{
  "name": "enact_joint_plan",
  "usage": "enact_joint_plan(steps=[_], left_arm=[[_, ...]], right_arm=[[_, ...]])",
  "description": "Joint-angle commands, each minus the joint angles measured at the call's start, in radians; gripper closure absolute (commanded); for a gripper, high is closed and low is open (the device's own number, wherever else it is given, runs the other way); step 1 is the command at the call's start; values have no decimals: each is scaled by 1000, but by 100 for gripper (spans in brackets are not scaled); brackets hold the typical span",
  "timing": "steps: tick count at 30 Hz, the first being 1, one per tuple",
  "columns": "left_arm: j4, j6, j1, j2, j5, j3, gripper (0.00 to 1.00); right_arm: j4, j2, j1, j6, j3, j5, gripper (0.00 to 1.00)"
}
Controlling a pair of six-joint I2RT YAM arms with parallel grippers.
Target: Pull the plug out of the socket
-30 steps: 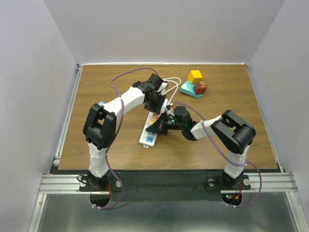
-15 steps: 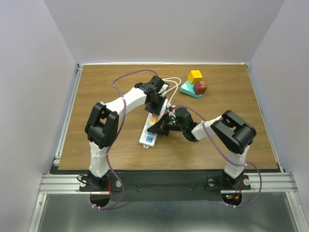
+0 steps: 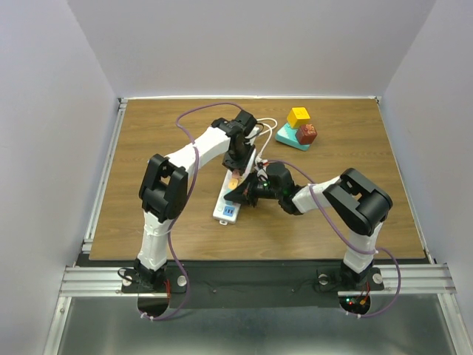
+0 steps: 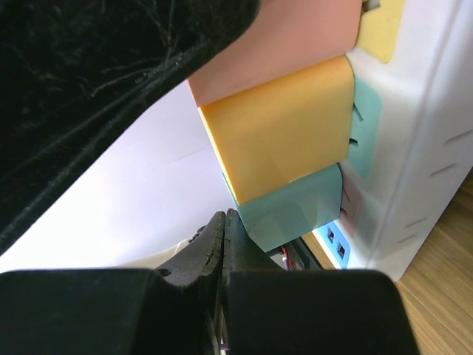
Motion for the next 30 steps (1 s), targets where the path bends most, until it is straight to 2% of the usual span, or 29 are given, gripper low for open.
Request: enact_joint_plan(steps=[1,14,24,30], left_arm=[[-26,10,-1,-87,-26,76,100],[-30,-24,9,-153,0,95,100],[-65,-61,9,-190,-79,188,100],[-47,-65,9,-171,-63,90,100]], right_arm=[[-151,41,2,-43,-20,45,100],[-158,116,1,-35,-17,16,100],[-156,144,1,-29,-23,10,100],[-156,149,-1,-33,-23,10,100]])
